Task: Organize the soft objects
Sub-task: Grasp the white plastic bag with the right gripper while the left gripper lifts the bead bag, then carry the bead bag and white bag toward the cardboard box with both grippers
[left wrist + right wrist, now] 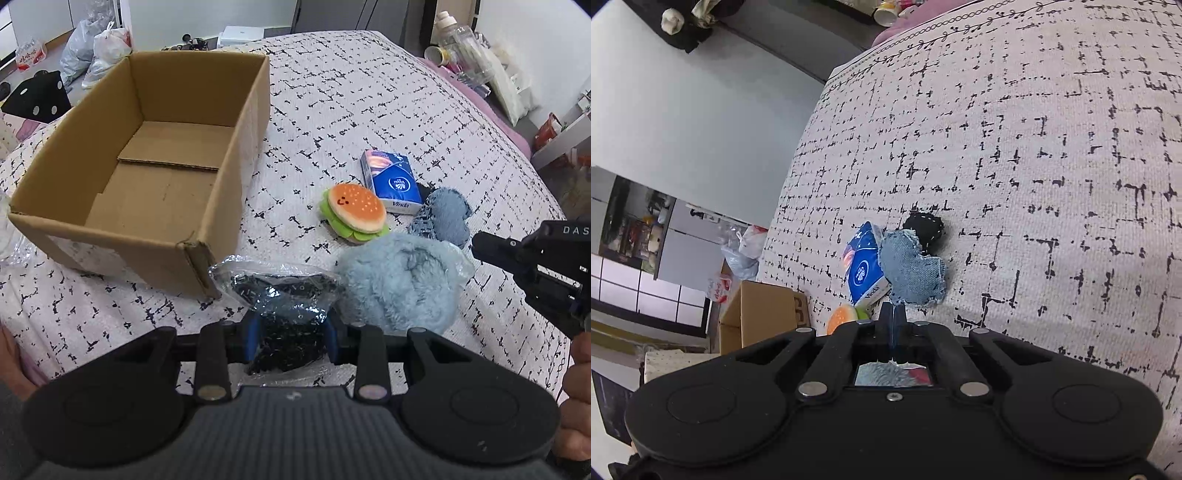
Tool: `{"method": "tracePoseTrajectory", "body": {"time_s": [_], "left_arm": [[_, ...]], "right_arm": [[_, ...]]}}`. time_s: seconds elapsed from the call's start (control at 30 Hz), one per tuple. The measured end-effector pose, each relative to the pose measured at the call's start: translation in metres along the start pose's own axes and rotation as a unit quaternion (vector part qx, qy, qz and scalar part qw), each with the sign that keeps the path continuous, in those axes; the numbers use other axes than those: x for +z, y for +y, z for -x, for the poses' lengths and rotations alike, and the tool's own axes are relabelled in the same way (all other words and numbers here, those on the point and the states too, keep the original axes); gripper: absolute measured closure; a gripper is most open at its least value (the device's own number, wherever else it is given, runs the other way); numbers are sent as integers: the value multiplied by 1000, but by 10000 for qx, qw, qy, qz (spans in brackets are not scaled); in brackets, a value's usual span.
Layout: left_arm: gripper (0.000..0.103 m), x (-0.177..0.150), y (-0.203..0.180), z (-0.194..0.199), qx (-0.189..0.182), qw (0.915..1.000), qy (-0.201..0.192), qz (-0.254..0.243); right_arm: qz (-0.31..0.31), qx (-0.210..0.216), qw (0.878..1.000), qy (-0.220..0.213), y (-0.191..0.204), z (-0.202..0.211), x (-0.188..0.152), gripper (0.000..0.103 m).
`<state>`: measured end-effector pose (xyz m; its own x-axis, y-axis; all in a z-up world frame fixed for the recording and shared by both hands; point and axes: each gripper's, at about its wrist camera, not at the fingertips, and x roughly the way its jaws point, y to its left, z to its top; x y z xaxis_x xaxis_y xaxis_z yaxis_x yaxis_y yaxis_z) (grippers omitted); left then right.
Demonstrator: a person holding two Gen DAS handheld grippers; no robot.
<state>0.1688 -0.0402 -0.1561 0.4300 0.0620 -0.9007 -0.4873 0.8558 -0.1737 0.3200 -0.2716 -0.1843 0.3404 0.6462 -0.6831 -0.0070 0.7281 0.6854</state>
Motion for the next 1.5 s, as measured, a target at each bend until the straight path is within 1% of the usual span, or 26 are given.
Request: {"method": "tracePoseTrajectory", "body": {"time_s": [0.03, 0.07, 0.1, 0.13, 0.2, 0.23, 0.33, 0.43, 0.5, 0.6, 0.73, 0.8, 0.83, 0.93, 1.1, 1.5], "left_arm": [[69, 0, 1, 1, -16, 10000, -12, 30], [69, 0, 2, 1, -21, 10000, -22, 65], [69, 0, 3, 1, -30, 10000, -27, 89], [69, 0, 3, 1, -58, 9999, -28, 120], [69, 1, 3, 0, -98, 9998, -11, 184], [69, 2, 3, -2, -110, 9997, -2, 199], [69, 4, 2, -6, -124, 9996, 35, 253], [69, 5, 0, -11, -126, 9995, 73, 268], [69, 7, 0, -13, -136, 9994, 95, 291], [69, 8, -1, -17, -147, 9994, 112, 294], [69, 9, -1, -18, -181, 9993, 122, 308], [69, 8, -1, -18, -185, 9994, 110, 282], [69, 8, -1, -17, -184, 9994, 108, 263], [69, 7, -1, -15, -199, 9995, 107, 240], [69, 5, -4, -6, -247, 9996, 53, 150], [69, -2, -6, 25, -517, 9985, -142, -79]], "right_arm": [[-53, -28, 10000, 25, -1, 0, 0, 95], [-99, -77, 9999, 46, -2, 0, 1, 93], [-128, -96, 9998, 69, -4, -1, 2, 82], [-148, -92, 9998, 71, -4, -2, 3, 58], [-131, -254, 9996, 29, -4, -5, 5, 32], [-90, -325, 9994, 13, -3, -6, 6, 32], [-56, -340, 9992, 183, -3, -17, 6, 32], [167, -623, 9971, 401, 0, -29, 2, 34], [346, -690, 9957, 513, 4, -36, 1, 36], [579, -831, 9930, 612, 9, -41, -4, 52], [559, -776, 9937, 579, 8, -38, -4, 60], [542, -806, 9941, 488, 9, -32, -4, 61], [537, -806, 9944, 416, 9, -29, -4, 64], [430, -700, 9964, 217, 9, -14, -4, 64], [338, -680, 9971, -54, 10, 7, -10, 64], [526, -729, 9939, -636, 34, 47, -31, 64]]}}
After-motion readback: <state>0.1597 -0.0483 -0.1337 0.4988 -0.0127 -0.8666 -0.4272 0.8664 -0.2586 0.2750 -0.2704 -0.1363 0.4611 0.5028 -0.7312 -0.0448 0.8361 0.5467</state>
